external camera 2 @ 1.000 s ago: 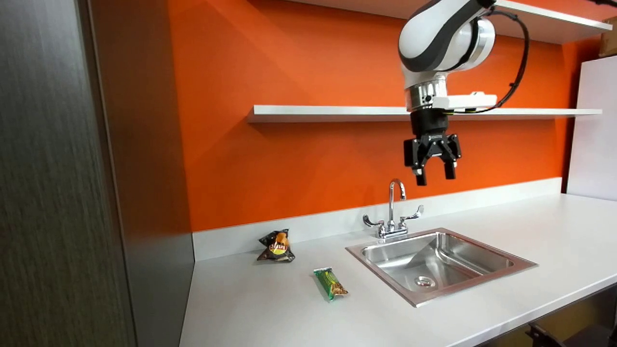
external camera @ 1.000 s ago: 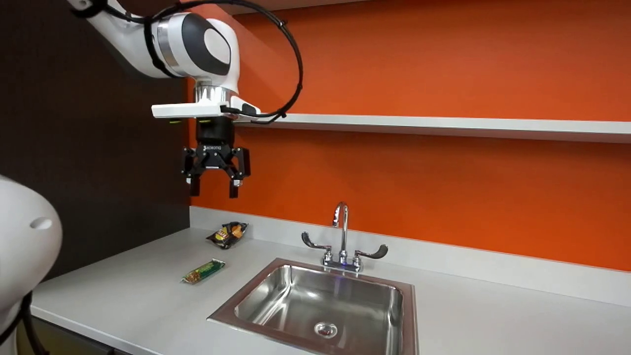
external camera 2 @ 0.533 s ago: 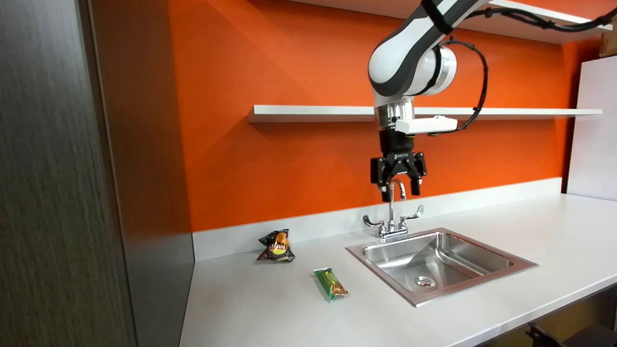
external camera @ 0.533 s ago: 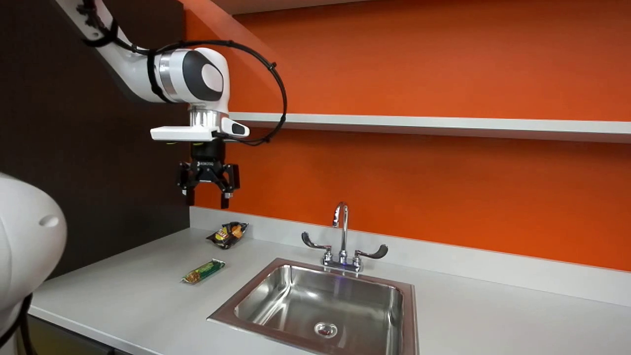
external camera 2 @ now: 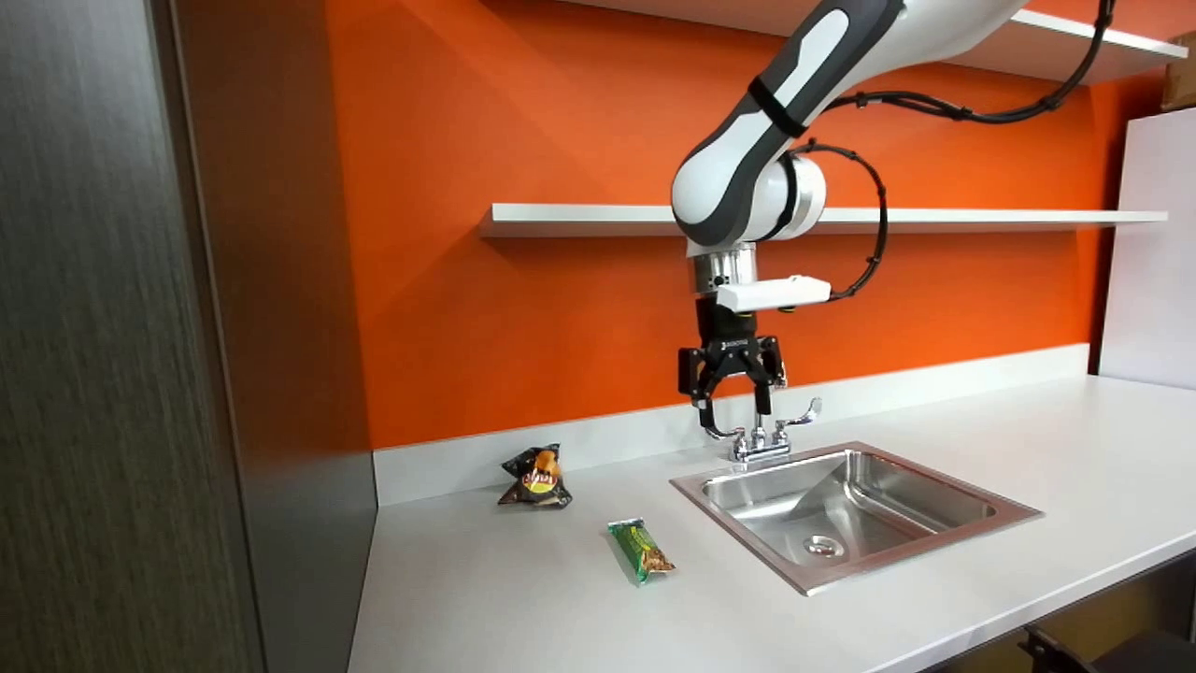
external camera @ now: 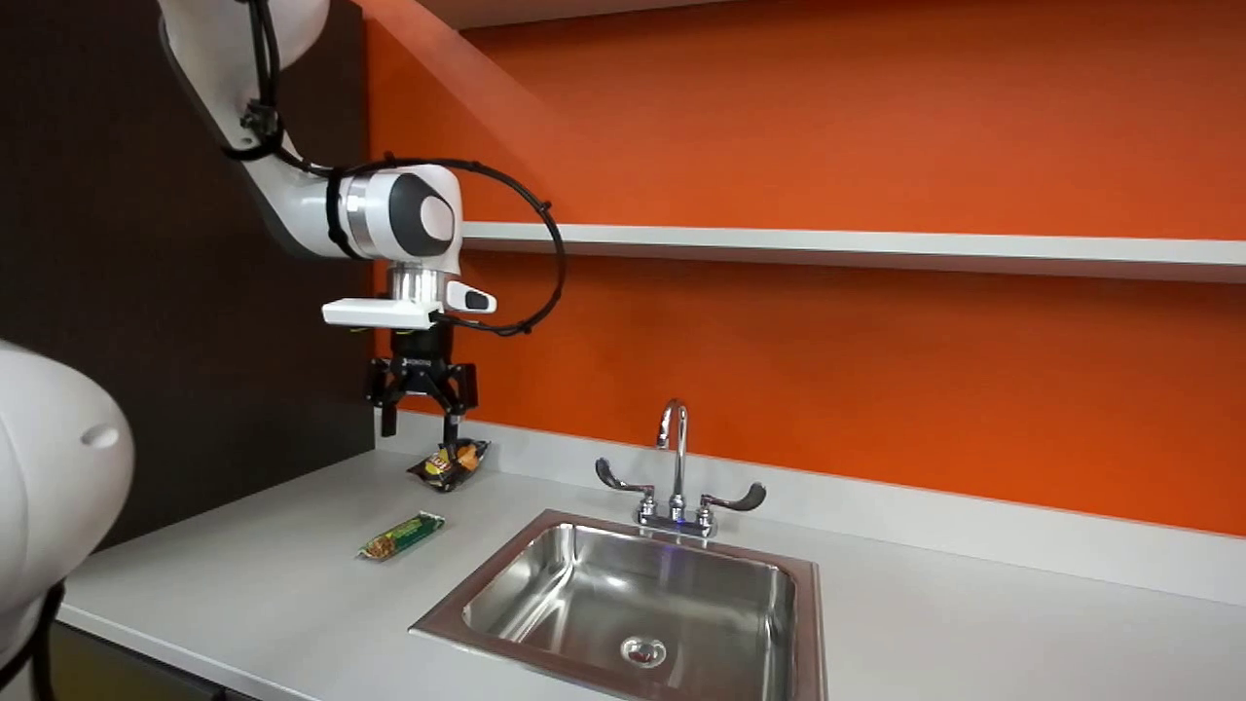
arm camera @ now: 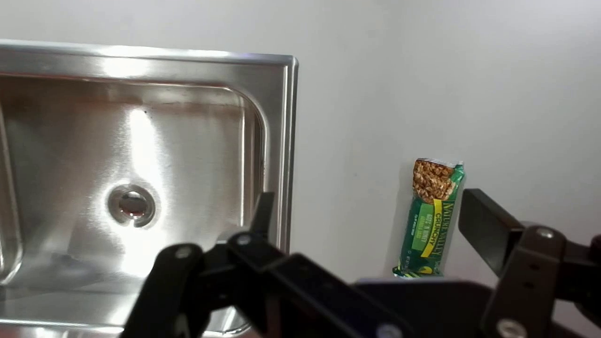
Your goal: Put the candy bar on the left side of the bottom shelf
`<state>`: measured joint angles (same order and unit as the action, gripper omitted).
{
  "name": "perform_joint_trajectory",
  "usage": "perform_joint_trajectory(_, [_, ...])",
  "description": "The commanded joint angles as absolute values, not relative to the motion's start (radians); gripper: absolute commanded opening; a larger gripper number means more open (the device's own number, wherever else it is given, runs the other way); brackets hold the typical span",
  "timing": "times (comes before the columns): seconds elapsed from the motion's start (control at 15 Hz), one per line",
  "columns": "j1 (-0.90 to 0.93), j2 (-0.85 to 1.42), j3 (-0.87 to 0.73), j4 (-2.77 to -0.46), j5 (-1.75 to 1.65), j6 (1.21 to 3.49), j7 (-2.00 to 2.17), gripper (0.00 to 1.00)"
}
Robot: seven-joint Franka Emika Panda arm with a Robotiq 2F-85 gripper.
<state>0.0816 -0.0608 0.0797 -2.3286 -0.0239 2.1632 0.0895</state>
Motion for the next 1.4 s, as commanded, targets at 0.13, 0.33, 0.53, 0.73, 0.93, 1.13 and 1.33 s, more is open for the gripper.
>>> perform_joint_trajectory(0.13, [0.080, -0.057, 0.081, -2.319, -0.024, 2.161, 0.090, 1.00])
perform_joint_trajectory(0.33, [0.080, -0.057, 0.081, -2.318, -0.024, 2.161, 0.090, 1.00])
perform_joint_trajectory(0.53, [0.080, -0.057, 0.081, -2.318, -0.024, 2.161, 0.090, 1.00])
perform_joint_trajectory(0.73, [0.081, -0.036, 0.081, -2.305, -0.011, 2.170, 0.094, 1.00])
perform_joint_trajectory(0.93, [0.089, 0.016, 0.089, -2.275, -0.003, 2.207, 0.117, 1.00])
perform_joint_trajectory(1.13, [0.106, 0.091, 0.100, -2.231, -0.005, 2.253, 0.147, 1.00])
perform_joint_trajectory(1.33, [0.134, 0.172, 0.109, -2.174, -0.022, 2.269, 0.191, 1.00])
